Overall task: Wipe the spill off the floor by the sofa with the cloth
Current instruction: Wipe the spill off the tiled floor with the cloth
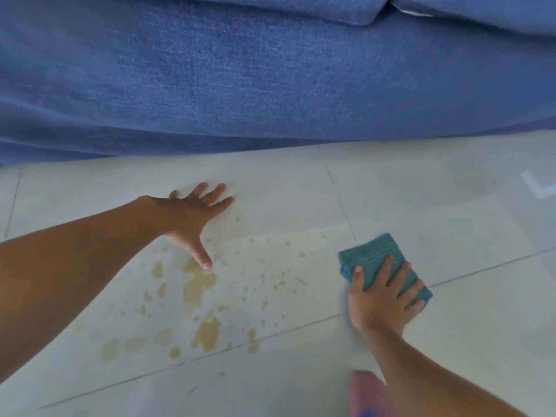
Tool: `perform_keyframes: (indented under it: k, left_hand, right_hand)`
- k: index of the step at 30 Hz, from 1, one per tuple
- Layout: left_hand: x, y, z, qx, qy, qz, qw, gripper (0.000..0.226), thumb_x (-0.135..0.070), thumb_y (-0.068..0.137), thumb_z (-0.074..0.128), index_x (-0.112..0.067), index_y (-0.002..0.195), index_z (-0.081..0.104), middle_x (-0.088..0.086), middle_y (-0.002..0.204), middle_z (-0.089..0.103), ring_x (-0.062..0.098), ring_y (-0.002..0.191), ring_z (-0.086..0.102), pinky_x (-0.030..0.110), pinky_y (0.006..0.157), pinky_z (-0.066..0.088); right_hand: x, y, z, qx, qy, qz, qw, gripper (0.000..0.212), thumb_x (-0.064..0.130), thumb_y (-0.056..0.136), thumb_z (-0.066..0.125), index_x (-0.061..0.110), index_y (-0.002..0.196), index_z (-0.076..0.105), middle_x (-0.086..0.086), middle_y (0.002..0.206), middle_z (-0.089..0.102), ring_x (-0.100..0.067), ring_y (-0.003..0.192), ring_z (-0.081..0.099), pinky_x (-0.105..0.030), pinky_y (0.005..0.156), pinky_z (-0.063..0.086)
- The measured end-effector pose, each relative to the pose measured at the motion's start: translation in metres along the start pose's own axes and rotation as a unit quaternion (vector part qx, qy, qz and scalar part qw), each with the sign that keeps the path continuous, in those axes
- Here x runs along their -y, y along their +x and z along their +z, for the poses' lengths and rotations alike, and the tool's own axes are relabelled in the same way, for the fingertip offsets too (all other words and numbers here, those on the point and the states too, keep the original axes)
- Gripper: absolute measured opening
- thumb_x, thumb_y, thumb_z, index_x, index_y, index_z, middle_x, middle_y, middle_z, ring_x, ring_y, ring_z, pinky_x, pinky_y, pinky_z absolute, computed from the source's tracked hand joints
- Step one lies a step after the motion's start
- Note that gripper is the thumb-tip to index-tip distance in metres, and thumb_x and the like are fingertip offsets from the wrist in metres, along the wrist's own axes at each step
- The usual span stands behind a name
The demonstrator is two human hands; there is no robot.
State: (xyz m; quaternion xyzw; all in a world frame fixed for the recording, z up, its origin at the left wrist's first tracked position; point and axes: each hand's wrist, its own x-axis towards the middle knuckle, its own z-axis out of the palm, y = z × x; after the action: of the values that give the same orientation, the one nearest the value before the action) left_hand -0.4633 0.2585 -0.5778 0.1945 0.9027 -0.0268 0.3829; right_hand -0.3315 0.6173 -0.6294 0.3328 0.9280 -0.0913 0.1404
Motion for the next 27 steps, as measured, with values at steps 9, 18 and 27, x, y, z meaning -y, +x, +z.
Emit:
perform_keyframes:
  k: [9, 18, 27]
  left_hand:
    - [0.003, -0.008, -0.004, -0.001, 0.021, 0.004, 1.000, 0.148, -0.073, 0.054, 0.080, -0.040, 0.151, -0.025, -0.012, 0.157, -0.038, 0.020, 0.148, -0.028, 0.062, 0.120, -0.002]
    - [0.016, -0.045, 0.026, 0.006, 0.005, -0.004, 1.000, 0.152, -0.071, 0.052, 0.082, -0.037, 0.151, -0.028, -0.012, 0.154, -0.043, 0.016, 0.145, -0.034, 0.060, 0.120, -0.007]
    - [0.046, -0.092, 0.028, 0.013, -0.013, -0.065, 0.998, 0.144, -0.072, 0.058, 0.079, -0.031, 0.156, -0.018, -0.011, 0.162, -0.027, 0.015, 0.149, -0.025, 0.056, 0.122, 0.000]
  right_hand:
    - [0.047, 0.045, -0.015, -0.001, -0.052, -0.096, 0.994, 0.081, 0.071, 0.096, 0.013, 0.028, 0.161, -0.009, -0.008, 0.170, -0.016, -0.038, 0.154, -0.014, -0.057, 0.123, -0.007]
    - [0.143, 0.052, -0.015, 0.075, -0.106, -0.308, 0.942, 0.078, 0.071, 0.096, 0.018, 0.037, 0.158, -0.015, 0.000, 0.166, -0.030, -0.034, 0.151, -0.029, -0.055, 0.121, -0.016]
    - [0.221, 0.010, -0.001, 0.105, -0.147, -0.387, 0.904, 0.080, 0.072, 0.096, 0.018, 0.037, 0.158, -0.018, -0.001, 0.163, -0.035, -0.035, 0.149, -0.032, -0.057, 0.121, -0.016]
